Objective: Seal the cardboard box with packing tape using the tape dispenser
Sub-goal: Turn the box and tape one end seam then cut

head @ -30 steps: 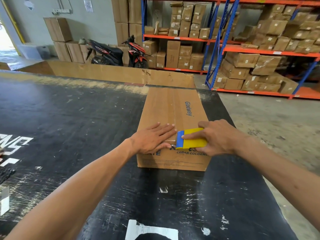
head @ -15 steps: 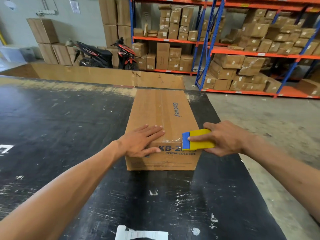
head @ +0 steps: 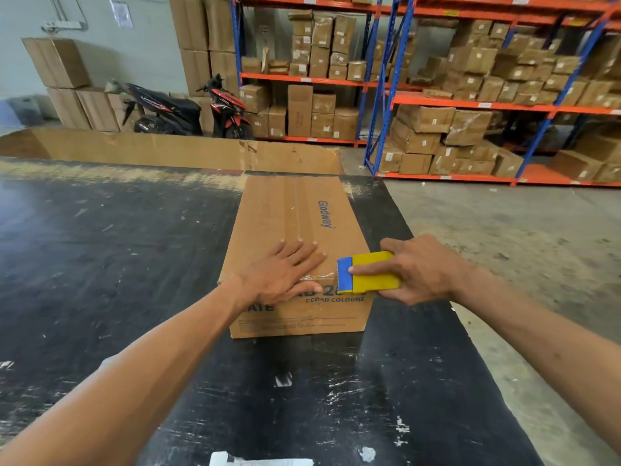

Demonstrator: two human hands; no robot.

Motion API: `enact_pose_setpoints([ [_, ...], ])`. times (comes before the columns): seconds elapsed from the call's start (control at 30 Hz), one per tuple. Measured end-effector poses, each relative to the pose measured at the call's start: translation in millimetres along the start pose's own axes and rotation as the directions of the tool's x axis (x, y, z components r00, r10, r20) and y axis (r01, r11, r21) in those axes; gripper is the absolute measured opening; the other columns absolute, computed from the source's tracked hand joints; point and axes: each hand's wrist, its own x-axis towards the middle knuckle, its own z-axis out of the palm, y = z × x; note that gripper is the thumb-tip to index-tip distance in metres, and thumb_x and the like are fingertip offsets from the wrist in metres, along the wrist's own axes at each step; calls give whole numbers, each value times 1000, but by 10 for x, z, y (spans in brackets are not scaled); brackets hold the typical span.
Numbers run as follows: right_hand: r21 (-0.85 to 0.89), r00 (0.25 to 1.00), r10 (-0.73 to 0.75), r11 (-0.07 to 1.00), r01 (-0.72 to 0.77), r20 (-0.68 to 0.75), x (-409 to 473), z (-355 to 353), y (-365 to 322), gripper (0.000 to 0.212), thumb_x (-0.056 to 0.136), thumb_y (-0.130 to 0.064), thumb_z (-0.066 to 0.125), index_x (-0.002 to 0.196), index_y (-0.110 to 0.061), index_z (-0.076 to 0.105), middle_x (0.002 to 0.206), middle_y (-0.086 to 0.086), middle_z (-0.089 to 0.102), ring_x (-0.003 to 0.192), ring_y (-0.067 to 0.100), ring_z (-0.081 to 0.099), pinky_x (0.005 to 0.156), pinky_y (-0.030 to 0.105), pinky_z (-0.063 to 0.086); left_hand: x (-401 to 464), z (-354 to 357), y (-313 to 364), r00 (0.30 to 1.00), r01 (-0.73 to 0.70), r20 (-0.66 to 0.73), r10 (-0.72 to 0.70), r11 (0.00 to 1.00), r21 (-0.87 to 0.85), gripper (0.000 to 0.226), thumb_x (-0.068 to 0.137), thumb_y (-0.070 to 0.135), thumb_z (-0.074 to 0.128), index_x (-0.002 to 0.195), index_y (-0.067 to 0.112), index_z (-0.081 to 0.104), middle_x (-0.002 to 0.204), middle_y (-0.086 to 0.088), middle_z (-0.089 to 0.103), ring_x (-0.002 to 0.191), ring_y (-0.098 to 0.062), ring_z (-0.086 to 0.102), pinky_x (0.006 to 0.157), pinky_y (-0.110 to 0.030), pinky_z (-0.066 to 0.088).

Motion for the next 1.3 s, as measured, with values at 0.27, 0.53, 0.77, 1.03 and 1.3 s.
enact_pose_setpoints([
  [0.27, 44, 999, 25, 999, -27, 31, -447, -5, 370, 61, 79, -61, 48, 139, -54, 36, 79, 1, 50, 46, 19, 48, 37, 28, 39, 1, 17, -34, 1000, 2, -18, -2, 1000, -2, 79, 94, 75, 10, 158, 34, -7, 168, 1, -3, 155, -23, -3, 125, -44, 1],
  [0.53, 30, 1000, -3, 1000, 3, -8, -419, 141, 423, 58, 81, -58, 49, 137, -51, 41, 82, 3, 51, 48, 20, 50, 38, 27, 38, 204, -248, 184, 995, 33, -95, -26, 997, 70, 85, 87, 81, 23, 144, 19, 37, 144, -10, 45, 135, -29, 42, 123, -55, 9],
  [0.77, 15, 998, 14, 1000, -13, -60, -467, 256, 425, 66, 70, -46, 80, 132, -44, 58, 81, 2, 51, 46, 20, 49, 45, 23, 23, 611, -88, 500, 1000, -10, 22, 11, 999, -53, 79, 94, 71, 6, 160, 28, -4, 168, -3, -6, 155, -26, -5, 124, -52, -2],
  [1.03, 60, 999, 12, 998, -10, -32, -698, 304, 668, 59, 84, -59, 53, 141, -48, 42, 86, 3, 50, 52, 21, 50, 41, 28, 38, 615, -68, 443, 1000, -25, 13, 26, 998, -49, 89, 85, 78, 0, 160, 29, 0, 169, -3, 0, 155, -24, 1, 125, -50, 4],
  [1.3, 10, 999, 24, 1000, -23, -25, -812, 446, 821, 57, 82, -58, 51, 137, -46, 47, 84, 5, 52, 50, 22, 54, 39, 25, 32, 630, -52, 441, 1000, -19, -10, 19, 1000, -6, 84, 90, 75, 4, 160, 29, 1, 169, -2, 2, 155, -24, 3, 125, -49, 6],
])
